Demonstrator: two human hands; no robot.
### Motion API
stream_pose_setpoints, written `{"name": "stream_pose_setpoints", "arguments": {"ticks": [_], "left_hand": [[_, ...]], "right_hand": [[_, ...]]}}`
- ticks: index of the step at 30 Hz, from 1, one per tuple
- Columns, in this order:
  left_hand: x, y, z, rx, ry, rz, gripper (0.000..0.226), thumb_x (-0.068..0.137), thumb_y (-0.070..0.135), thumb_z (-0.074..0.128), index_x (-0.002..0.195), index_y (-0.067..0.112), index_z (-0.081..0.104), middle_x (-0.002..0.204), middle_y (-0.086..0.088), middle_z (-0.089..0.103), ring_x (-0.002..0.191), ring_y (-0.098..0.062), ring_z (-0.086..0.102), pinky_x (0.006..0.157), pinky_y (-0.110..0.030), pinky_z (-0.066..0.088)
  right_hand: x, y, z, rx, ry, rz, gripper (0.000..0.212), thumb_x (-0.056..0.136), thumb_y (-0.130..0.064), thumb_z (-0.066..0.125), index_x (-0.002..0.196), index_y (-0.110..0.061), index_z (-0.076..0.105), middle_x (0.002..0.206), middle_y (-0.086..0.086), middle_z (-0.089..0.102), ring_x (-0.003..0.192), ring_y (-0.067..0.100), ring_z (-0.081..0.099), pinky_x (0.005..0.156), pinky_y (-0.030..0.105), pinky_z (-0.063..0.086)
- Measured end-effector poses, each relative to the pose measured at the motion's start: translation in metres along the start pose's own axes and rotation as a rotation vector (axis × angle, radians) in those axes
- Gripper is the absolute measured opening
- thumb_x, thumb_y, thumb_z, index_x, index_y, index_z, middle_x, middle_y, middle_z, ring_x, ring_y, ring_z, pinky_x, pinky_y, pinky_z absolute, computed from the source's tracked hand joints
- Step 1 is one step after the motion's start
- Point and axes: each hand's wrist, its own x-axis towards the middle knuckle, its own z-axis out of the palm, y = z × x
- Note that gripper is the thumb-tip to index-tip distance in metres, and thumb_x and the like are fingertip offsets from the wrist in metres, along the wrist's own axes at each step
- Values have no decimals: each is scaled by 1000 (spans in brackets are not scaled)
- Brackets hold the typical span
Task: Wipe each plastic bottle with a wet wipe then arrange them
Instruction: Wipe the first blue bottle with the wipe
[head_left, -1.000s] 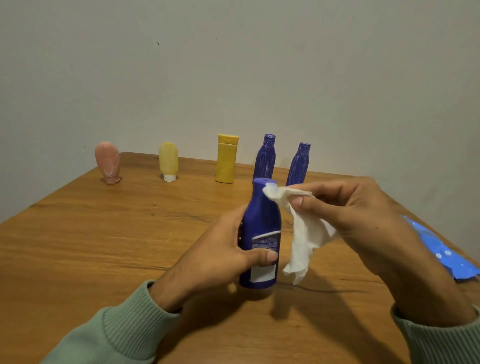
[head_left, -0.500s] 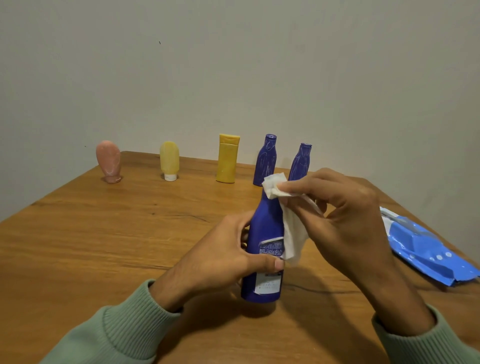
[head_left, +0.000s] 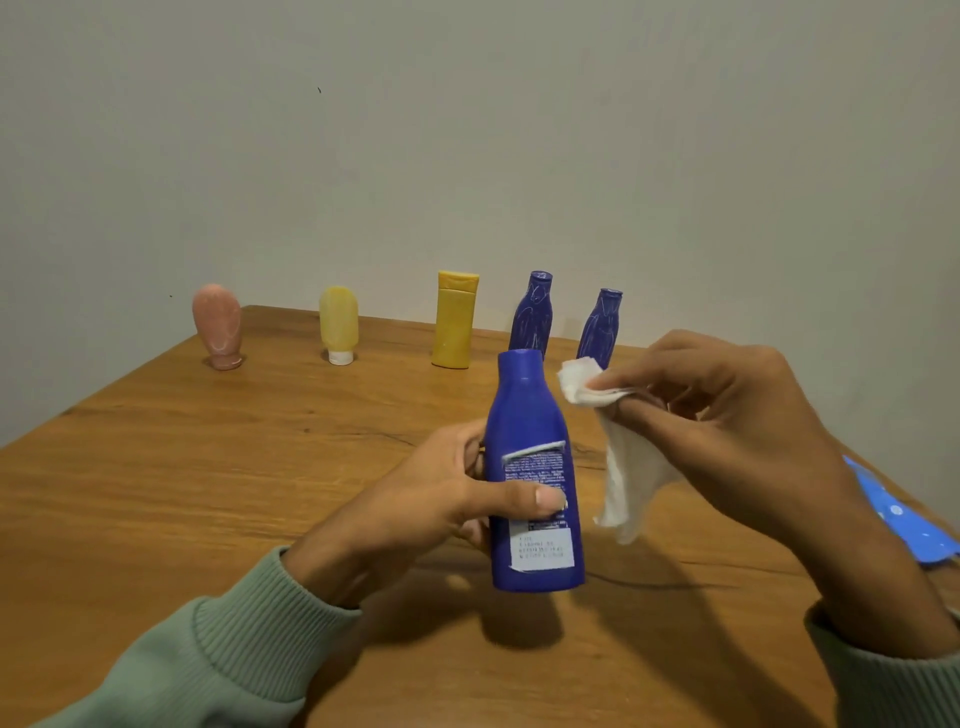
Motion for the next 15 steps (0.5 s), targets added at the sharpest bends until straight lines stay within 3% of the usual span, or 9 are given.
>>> {"name": "stream_pose_setpoints", "arguments": {"ticks": [4, 10, 13, 15], "left_hand": [[3, -4, 2, 30, 70, -1, 68, 63, 29, 77, 124, 32, 47, 106, 2, 72, 94, -13, 72, 73, -28, 59], [13, -9, 3, 93, 200, 72, 60, 74, 21, 78, 120, 42, 46, 112, 11, 67, 97, -1, 68, 83, -31, 58], [28, -2, 6, 177, 209, 119, 55, 77, 21, 79, 113, 46, 47, 108, 19, 63, 93, 8, 63, 69, -17, 51], [44, 4, 10, 217, 206, 151, 51, 77, 18, 78, 109, 44, 48, 109, 17, 62, 98, 1, 62, 69, -17, 49]], "right_hand": [[0, -1, 2, 28, -54, 26, 21, 73, -35, 62, 93, -40, 66, 88, -22, 62, 90, -2, 57, 68, 9, 48], [0, 3, 1, -32, -143, 105, 16, 79, -26, 70, 91, -36, 71, 88, -21, 64, 86, -5, 56, 64, 5, 45], [1, 12, -3, -41, -125, 173, 12, 81, -27, 69, 91, -31, 73, 88, -17, 66, 78, 5, 59, 55, 15, 46], [2, 25, -5, -28, -94, 239, 13, 82, -23, 68, 94, -25, 73, 90, -11, 66, 79, 8, 60, 57, 16, 43]]}}
